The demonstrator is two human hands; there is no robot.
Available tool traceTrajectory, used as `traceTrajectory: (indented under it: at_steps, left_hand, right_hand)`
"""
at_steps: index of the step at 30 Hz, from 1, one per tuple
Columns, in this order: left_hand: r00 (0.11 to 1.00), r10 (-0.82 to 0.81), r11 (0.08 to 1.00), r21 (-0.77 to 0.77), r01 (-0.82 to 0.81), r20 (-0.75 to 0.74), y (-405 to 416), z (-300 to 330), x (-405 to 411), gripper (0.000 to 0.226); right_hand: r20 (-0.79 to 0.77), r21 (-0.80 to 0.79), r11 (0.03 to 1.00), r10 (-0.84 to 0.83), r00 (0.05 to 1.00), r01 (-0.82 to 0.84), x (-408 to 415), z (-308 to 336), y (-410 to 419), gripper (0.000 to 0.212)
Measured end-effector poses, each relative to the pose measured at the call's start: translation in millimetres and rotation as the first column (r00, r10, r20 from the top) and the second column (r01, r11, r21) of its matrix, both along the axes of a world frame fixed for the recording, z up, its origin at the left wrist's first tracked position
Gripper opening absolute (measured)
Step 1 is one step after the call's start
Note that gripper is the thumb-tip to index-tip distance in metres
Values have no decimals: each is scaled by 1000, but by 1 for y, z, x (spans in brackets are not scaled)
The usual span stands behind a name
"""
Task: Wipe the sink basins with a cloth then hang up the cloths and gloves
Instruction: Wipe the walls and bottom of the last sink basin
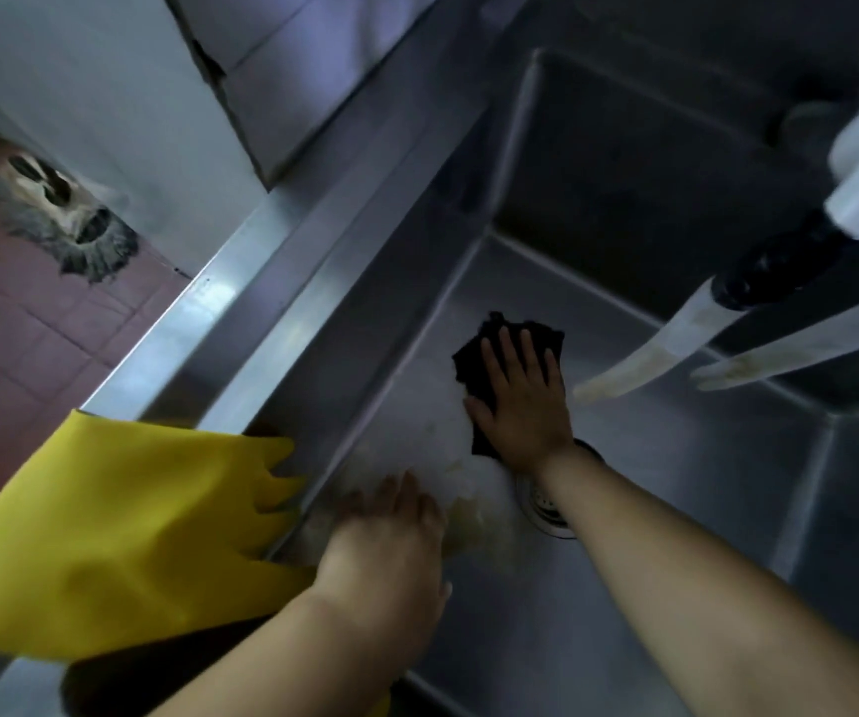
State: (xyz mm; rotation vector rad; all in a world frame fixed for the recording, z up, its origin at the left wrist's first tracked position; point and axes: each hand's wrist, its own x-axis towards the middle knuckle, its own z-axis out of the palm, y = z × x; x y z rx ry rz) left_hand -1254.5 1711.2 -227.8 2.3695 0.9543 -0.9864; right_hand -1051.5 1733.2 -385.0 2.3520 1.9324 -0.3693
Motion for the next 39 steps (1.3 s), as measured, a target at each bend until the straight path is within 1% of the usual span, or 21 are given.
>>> traceTrajectory:
  at_steps: [2, 6, 10, 13, 16, 20, 23, 26, 30, 32, 35, 37, 39]
  left_hand:
    - [1000, 6, 999, 44, -6, -4, 1, -3, -9, 72]
    - [1000, 9, 994, 107, -8, -5, 11, -13, -11, 51]
    - [1000, 4, 985, 170, -8, 22, 22, -19, -13, 38]
    - [999, -7, 982, 191, 1, 33, 23, -20, -16, 26]
    - [999, -38, 977, 210, 33, 18, 21, -18, -16, 27]
    - [999, -30, 981, 191, 33, -18, 22, -18, -15, 26]
    - [1000, -21, 985, 173, 23, -11, 23, -19, -11, 27]
    - [1000, 21, 986, 167, -23, 13, 21, -22, -10, 23]
    - [998, 43, 981, 187, -50, 42, 18, -24, -9, 18]
    - [998, 45, 981, 188, -51, 38, 14, -25, -8, 19]
    - [998, 44, 989, 137, -51, 50, 7, -26, -6, 21]
    - [997, -13, 997, 81, 7, 72, -1, -23, -4, 23]
    - [985, -157, 987, 40, 155, 67, -13, -19, 2, 25]
  right_hand:
    - [49, 34, 999, -13, 999, 11, 10, -2, 29, 67]
    - [63, 89, 993, -90, 994, 84, 23, -8, 76, 67]
    - [64, 106, 988, -121, 991, 114, 21, -11, 86, 67]
    - [58, 91, 992, -95, 994, 89, 6, -9, 79, 68]
    - [51, 78, 996, 36, 998, -40, -19, -9, 57, 70]
    - [59, 47, 969, 239, 969, -242, -37, -8, 16, 70]
    - [17, 55, 953, 298, 954, -299, -47, -6, -21, 70]
    - [-37, 43, 948, 316, 948, -315, -67, -5, -67, 71]
    - [-138, -88, 947, 297, 945, -310, -99, 7, -123, 73]
    - [-218, -154, 932, 291, 932, -327, -102, 18, -136, 75]
    - [-354, -202, 937, 201, 913, -285, -87, 51, -150, 71]
    - [-393, -214, 952, 123, 911, -221, -66, 83, -168, 61]
    - [-325, -208, 960, 112, 939, -187, -40, 117, -194, 45]
